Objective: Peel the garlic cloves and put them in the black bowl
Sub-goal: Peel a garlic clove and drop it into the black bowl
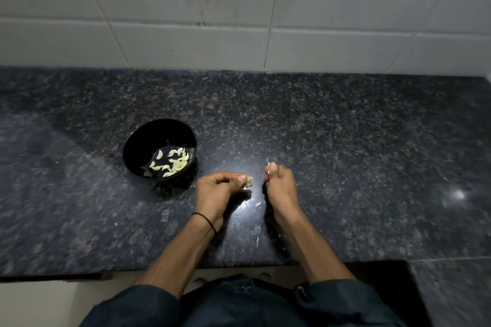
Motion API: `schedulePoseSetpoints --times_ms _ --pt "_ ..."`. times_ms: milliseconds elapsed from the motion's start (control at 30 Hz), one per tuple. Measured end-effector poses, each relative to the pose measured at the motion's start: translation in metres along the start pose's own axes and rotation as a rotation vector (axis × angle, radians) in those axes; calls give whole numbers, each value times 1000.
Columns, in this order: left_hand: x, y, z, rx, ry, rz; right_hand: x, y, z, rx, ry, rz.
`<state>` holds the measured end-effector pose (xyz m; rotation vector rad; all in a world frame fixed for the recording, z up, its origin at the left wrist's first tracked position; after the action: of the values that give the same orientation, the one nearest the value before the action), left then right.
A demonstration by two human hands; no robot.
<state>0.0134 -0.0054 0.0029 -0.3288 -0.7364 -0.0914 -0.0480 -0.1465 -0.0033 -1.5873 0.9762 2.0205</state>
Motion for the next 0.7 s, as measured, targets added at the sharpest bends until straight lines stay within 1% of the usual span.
schedulePoseSetpoints --times_ms 67,133,300,433,533,700 --pt "2 2 -2 28 -34 -13 3 4 0 19 -2 -42" --pt "8 3 -6 81 -115 -94 5 5 3 11 -10 -78" --pt "21 0 -26 196 -334 -421 15 7 8 -8 5 -68" --pt "28 -1 -28 336 -506 -642 16 8 9 -14 9 -83" --pt "30 -1 -31 356 -515 -697 15 9 11 -22 11 -94" --pt "32 -2 -33 375 -522 -727 14 9 10 -23 8 -127"
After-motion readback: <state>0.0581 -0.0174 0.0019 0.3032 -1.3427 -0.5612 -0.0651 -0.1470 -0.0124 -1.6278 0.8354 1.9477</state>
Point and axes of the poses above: each hand's wrist, its own z-axis away from the middle knuckle, its own y-axis out of the back of the hand, x = y × z, the point moved 6 cm from there along -z, towards the middle knuckle, and after that the axes turned 13 degrees about y, right-handed, at the moved point
